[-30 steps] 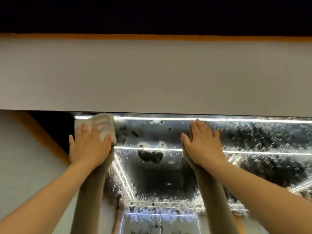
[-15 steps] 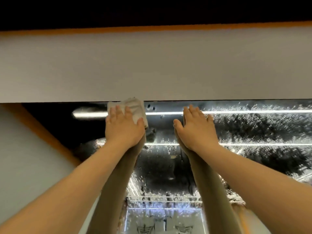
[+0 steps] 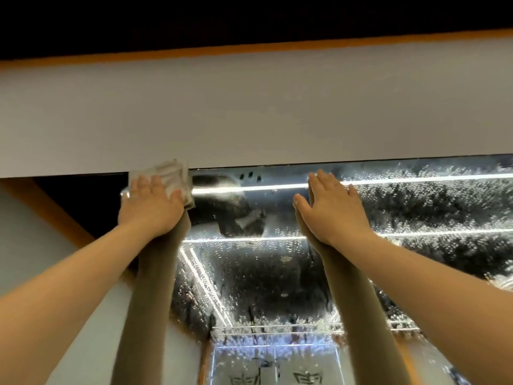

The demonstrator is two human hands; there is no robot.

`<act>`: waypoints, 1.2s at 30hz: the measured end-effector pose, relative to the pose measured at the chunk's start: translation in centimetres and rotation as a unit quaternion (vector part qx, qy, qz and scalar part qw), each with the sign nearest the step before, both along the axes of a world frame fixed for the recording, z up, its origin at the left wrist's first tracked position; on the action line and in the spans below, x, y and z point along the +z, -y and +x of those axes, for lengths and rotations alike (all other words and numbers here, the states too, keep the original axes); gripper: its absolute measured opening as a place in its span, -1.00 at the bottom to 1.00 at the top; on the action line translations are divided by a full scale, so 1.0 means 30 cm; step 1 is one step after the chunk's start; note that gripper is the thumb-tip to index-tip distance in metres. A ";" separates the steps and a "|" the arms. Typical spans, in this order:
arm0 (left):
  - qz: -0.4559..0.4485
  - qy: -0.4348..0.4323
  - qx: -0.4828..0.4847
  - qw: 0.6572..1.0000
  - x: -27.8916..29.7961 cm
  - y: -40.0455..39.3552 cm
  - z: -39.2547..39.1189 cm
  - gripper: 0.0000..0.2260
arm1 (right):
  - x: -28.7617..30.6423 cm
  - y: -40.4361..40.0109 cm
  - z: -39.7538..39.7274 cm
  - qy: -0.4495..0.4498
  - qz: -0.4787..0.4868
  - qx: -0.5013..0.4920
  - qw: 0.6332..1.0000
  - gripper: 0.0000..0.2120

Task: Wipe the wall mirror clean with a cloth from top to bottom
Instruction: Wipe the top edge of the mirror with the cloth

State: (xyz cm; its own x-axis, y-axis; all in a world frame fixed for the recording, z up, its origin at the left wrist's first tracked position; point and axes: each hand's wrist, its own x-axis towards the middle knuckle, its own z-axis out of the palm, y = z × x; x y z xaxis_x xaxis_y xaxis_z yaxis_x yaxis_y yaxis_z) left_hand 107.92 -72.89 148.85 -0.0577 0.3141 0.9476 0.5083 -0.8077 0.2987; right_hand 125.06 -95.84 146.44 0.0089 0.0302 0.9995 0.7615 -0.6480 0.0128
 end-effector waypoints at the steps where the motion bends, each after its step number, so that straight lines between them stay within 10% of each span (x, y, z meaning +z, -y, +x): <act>1: -0.014 0.009 -0.004 1.000 0.002 0.019 0.011 -0.41 | 0.001 0.000 0.002 0.001 0.001 0.001 1.000 -0.40; 15: 0.153 -0.151 -0.009 0.976 0.026 0.212 0.130 -0.39 | 0.002 0.012 0.007 0.007 -0.019 -0.011 1.000 -0.40; 28: -0.006 -0.011 0.018 1.000 0.047 0.046 0.022 -0.37 | -0.007 0.013 0.004 0.008 -0.020 -0.007 1.000 -0.40; 36: 0.106 -0.079 -0.008 0.991 0.022 0.276 0.172 -0.37 | -0.004 0.010 0.008 0.014 -0.016 -0.009 1.000 -0.41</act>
State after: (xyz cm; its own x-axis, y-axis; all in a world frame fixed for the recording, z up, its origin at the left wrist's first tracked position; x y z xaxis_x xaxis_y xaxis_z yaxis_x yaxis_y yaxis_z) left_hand 113.08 -81.17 149.50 0.0996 0.1077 0.9892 0.5220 -0.8520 0.0402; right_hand 125.32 -96.13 146.32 -0.0179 0.0625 0.9979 0.7482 -0.6612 0.0548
